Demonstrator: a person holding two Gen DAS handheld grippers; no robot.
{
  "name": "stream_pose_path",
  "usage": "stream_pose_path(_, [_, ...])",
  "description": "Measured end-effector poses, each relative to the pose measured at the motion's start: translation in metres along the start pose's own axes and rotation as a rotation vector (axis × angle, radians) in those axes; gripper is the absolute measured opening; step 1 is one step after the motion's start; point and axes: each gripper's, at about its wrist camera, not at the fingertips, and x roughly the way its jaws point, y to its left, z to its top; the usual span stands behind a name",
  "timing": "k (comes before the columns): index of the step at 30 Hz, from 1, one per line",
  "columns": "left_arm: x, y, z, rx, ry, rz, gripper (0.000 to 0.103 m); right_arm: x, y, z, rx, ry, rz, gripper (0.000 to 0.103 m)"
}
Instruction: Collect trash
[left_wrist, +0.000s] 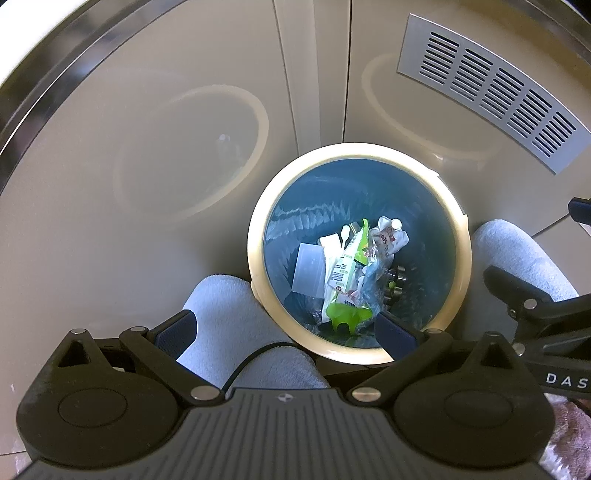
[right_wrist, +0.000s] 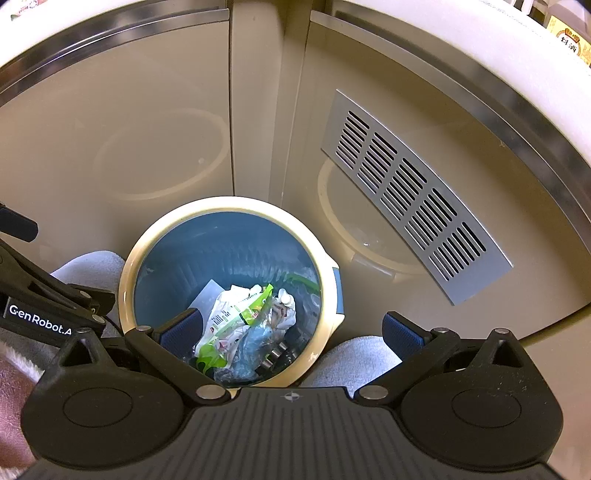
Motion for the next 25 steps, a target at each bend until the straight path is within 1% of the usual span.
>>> stream_pose_path(25, [0.0034,-0.0076,0.0018,0.011,0.014,0.03,0.102,0.0011,-0.0011,-0.0014,0.003,0.016,-0.015,0.103])
